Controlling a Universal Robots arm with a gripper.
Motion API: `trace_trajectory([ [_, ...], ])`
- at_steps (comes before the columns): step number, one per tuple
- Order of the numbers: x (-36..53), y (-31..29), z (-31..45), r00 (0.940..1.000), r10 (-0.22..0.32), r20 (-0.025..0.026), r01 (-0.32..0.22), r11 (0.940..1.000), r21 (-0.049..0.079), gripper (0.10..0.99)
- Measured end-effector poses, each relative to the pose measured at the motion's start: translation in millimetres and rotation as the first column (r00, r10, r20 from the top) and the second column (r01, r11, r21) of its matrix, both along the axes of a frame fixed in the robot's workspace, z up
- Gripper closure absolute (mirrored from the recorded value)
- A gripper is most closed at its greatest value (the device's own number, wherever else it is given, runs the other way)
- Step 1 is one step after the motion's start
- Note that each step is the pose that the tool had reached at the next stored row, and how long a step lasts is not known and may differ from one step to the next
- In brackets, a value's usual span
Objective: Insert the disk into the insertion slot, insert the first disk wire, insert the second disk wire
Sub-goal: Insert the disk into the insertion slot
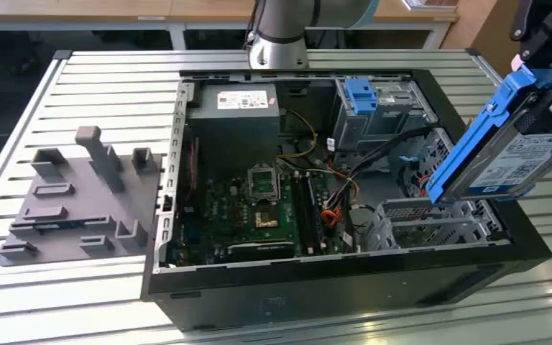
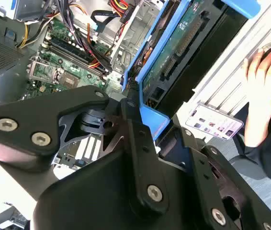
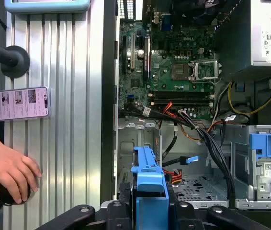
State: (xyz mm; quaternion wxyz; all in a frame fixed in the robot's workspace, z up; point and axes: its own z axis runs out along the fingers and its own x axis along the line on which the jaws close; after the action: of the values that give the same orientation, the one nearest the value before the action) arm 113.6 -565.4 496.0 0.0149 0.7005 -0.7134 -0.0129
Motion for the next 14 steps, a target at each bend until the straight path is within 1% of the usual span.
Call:
trace_trajectory([
  [5,-0.2,0.0,0.0,1.0000,0.000,0.0000,0.000,1.0000,0.000,0.722],
  [14,-4.4,0.0,-0.2,1.0000,0.000,0.0000,0.000,1.0000,0.000,0.722],
])
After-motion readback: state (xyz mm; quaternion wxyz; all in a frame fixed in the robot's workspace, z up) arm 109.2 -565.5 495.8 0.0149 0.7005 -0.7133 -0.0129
